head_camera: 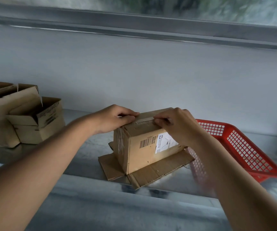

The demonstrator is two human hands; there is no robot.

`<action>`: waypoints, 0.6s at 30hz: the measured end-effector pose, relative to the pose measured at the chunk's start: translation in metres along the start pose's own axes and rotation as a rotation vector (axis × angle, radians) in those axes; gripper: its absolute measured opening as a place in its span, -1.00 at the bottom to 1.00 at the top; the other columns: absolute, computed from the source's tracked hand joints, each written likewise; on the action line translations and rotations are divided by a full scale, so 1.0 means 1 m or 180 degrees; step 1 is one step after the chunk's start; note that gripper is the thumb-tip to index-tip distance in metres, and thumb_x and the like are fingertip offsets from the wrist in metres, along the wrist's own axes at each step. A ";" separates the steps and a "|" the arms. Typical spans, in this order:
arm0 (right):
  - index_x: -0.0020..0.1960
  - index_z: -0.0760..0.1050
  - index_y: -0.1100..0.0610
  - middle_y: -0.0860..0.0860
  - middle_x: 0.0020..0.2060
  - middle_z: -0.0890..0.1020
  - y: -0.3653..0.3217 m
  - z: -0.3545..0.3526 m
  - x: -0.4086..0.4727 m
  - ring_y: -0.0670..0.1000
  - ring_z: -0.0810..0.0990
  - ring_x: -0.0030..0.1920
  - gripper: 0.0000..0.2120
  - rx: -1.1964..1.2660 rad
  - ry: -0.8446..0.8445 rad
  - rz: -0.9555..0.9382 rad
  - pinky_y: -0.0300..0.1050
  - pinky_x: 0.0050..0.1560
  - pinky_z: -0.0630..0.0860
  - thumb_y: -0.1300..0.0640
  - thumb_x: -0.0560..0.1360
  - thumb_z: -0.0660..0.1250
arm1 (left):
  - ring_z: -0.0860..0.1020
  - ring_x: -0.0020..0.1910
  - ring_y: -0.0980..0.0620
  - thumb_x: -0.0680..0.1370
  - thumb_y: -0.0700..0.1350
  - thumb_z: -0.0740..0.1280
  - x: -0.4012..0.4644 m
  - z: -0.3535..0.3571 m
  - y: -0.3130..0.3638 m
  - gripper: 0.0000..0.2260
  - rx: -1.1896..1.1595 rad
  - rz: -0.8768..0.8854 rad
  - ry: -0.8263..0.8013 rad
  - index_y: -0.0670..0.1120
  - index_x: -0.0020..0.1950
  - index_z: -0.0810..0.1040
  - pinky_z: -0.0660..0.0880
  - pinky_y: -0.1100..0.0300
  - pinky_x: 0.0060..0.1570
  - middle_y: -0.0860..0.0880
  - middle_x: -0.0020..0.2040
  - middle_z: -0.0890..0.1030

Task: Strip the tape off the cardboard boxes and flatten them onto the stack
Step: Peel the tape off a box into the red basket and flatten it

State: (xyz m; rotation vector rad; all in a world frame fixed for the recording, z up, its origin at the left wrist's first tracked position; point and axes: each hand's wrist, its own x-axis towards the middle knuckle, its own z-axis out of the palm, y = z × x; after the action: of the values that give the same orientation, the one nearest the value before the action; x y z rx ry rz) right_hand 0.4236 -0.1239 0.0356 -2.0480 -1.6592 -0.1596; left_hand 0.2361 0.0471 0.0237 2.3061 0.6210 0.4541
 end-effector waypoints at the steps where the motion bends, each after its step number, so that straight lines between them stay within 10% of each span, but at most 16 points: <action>1: 0.15 0.70 -0.02 -0.02 -0.01 0.72 -0.001 0.000 0.001 0.06 0.61 0.06 -0.80 -0.0020 -0.0012 -0.0024 0.14 0.12 0.57 0.03 0.66 0.31 | 0.45 0.38 0.26 0.67 0.06 0.32 0.000 -0.001 0.000 -0.72 0.0035 -0.0004 -0.0007 0.20 0.38 0.59 0.32 0.15 0.49 0.24 0.37 0.55; 18: -0.11 0.69 0.07 0.00 -0.21 0.68 -0.016 0.003 0.005 0.05 0.60 -0.21 -0.97 -0.0337 0.0457 0.0948 -0.20 -0.39 0.35 0.16 0.51 0.49 | 0.43 0.42 0.20 0.64 0.15 0.33 -0.016 -0.002 0.009 -0.67 0.0201 0.0031 0.0014 0.21 0.41 0.58 0.33 0.11 0.47 0.23 0.40 0.54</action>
State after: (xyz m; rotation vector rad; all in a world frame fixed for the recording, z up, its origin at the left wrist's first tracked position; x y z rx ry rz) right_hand 0.4094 -0.1162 0.0400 -2.2769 -1.2682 -0.2897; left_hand 0.2250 0.0339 0.0290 2.3694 0.6349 0.4503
